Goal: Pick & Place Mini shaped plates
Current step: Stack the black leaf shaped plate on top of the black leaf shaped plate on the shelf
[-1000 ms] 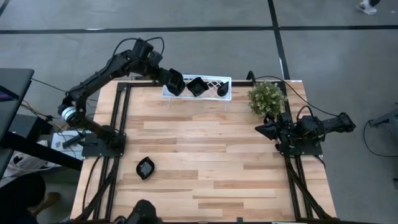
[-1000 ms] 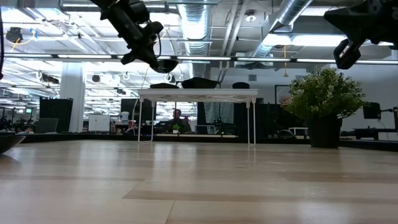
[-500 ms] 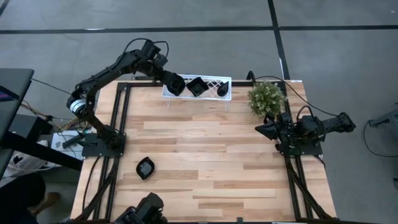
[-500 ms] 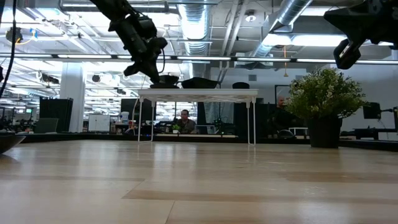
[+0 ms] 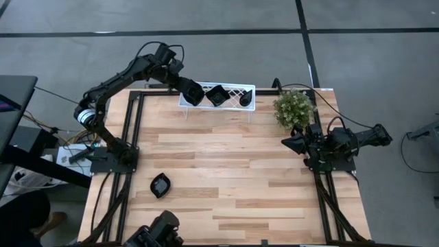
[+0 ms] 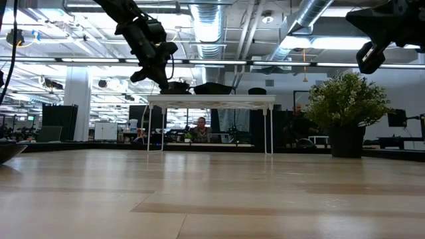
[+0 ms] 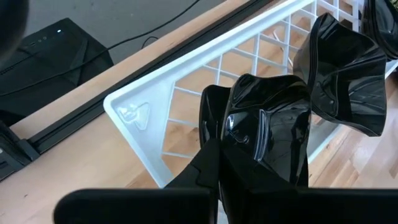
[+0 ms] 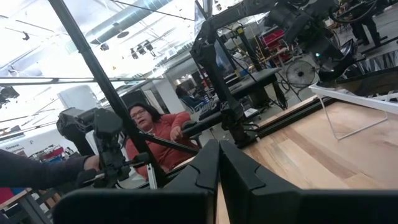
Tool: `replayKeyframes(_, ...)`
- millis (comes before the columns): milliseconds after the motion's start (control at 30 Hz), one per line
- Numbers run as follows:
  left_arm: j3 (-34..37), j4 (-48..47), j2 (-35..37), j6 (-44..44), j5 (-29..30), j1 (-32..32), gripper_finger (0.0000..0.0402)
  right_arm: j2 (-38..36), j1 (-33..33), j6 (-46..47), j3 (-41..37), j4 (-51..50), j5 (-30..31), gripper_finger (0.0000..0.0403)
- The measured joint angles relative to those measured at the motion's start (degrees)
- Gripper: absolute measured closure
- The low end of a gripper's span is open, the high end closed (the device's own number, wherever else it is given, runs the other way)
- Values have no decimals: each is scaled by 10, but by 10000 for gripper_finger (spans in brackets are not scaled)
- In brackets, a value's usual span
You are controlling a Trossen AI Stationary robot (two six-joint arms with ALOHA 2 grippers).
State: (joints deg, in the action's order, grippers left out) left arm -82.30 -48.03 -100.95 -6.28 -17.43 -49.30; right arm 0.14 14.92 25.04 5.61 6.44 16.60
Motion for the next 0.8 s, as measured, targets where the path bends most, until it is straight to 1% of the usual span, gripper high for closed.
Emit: replayKeyframes(800, 0, 14, 0, -17, 0, 2, 398, 0, 0, 0, 0, 0, 0, 396)
